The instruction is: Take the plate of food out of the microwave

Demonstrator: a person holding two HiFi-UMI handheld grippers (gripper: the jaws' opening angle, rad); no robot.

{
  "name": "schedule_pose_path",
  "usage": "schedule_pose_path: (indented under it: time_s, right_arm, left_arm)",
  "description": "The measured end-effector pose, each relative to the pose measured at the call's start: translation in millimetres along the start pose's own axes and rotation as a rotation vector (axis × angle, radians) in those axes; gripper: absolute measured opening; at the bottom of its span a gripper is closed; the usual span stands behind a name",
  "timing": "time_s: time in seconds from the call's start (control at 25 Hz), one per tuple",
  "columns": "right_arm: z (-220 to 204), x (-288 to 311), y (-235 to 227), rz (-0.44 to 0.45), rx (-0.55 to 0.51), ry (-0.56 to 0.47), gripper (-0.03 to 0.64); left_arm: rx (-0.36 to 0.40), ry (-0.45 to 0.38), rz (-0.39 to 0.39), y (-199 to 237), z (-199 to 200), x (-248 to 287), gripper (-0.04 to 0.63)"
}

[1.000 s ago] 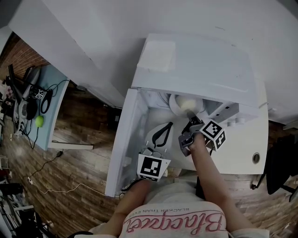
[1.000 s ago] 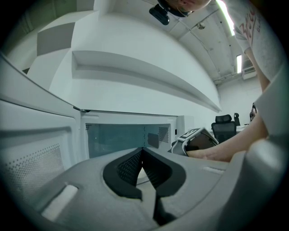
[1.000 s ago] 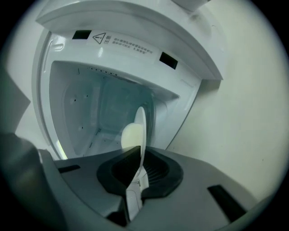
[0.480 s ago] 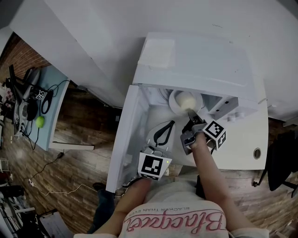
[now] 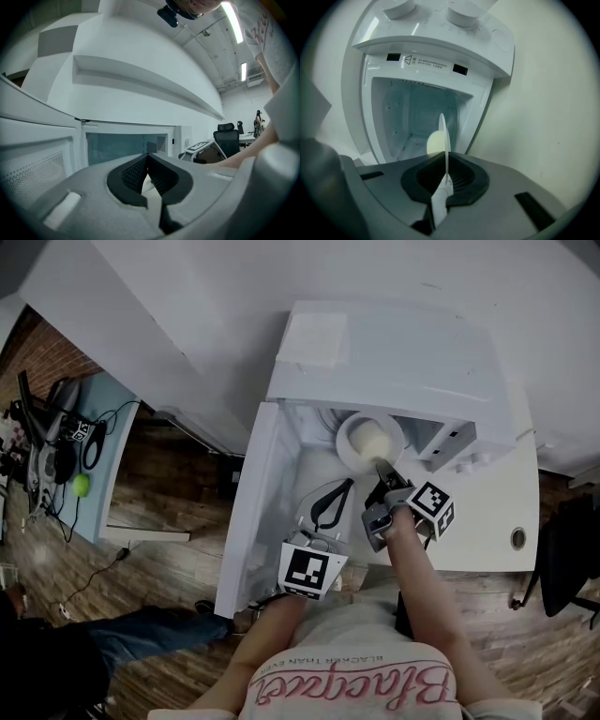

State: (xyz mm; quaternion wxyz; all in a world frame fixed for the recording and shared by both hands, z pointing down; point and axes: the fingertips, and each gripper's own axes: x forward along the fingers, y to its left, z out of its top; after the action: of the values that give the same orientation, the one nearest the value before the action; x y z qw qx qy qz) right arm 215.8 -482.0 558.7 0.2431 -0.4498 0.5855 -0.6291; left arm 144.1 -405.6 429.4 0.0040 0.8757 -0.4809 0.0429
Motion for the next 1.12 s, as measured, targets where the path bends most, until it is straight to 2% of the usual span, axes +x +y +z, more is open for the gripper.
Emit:
schedule_pose_path:
  time_s: [0.68,0.88,1.12]
  right_arm:
    - [-17,-32,6,0.028,-0.004,-0.012,0.020]
    - [-22,-41,5,0.034,-0.002,-0.026,0.020]
    - [-33,-53,8,0.042,-0.005,-0.040,0.020]
  left_arm:
    - [0.001,-0.024,-0.015,-15,9,-25,0.005]
    - [-0.036,-0.044,-0.033,-18,9,-35,0.005]
    - [-0.041,-0.057,-0.042,-17,13,-50,0.005]
